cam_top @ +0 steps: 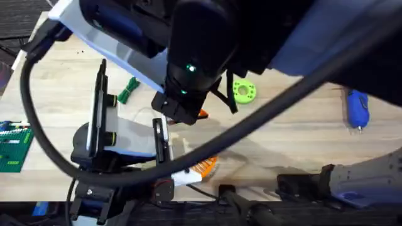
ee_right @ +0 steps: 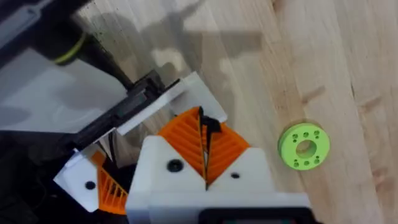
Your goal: Pick up the gripper from the table and insert it into the empty holder that is missing its gripper. Then pick up a screw, insert it into the mounting hole, and use the screwdriver to tighten it. Finally, clean up the table by picking up the vegetable and placing it into the bucket.
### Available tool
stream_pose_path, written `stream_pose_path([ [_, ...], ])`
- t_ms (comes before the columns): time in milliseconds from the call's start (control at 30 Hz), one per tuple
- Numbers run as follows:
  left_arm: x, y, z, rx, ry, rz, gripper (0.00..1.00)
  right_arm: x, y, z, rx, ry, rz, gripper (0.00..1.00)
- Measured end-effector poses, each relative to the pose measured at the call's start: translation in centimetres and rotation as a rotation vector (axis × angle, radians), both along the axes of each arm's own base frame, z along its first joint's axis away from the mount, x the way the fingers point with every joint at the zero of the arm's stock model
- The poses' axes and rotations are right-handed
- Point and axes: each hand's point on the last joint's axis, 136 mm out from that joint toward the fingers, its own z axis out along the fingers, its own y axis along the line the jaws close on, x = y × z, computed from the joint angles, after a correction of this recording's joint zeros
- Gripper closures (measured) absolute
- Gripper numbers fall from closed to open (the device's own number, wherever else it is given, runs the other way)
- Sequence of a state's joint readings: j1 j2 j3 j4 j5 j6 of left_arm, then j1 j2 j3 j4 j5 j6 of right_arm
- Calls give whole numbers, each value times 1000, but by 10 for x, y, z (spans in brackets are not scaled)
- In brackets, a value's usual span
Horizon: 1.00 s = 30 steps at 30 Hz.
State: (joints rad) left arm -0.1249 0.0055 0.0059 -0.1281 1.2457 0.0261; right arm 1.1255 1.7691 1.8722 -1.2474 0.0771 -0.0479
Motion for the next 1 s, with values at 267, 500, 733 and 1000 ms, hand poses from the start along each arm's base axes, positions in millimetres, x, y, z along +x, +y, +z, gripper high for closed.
stream_pose_path([
  [267, -3, -1, -1, -1, 9, -16, 7, -1, 0, 0, 0, 5, -2, 994],
  [500, -3, -1, -1, 0, 7, -18, 7, 1, -1, 0, 0, 3, -23, 994],
  [733, -3, -1, -1, 0, 7, -19, 9, -1, -3, -1, -7, 11, -27, 993],
  [1000, -3, -1, -1, -1, 8, -20, 8, -5, -4, -7, -14, 40, -41, 994],
])
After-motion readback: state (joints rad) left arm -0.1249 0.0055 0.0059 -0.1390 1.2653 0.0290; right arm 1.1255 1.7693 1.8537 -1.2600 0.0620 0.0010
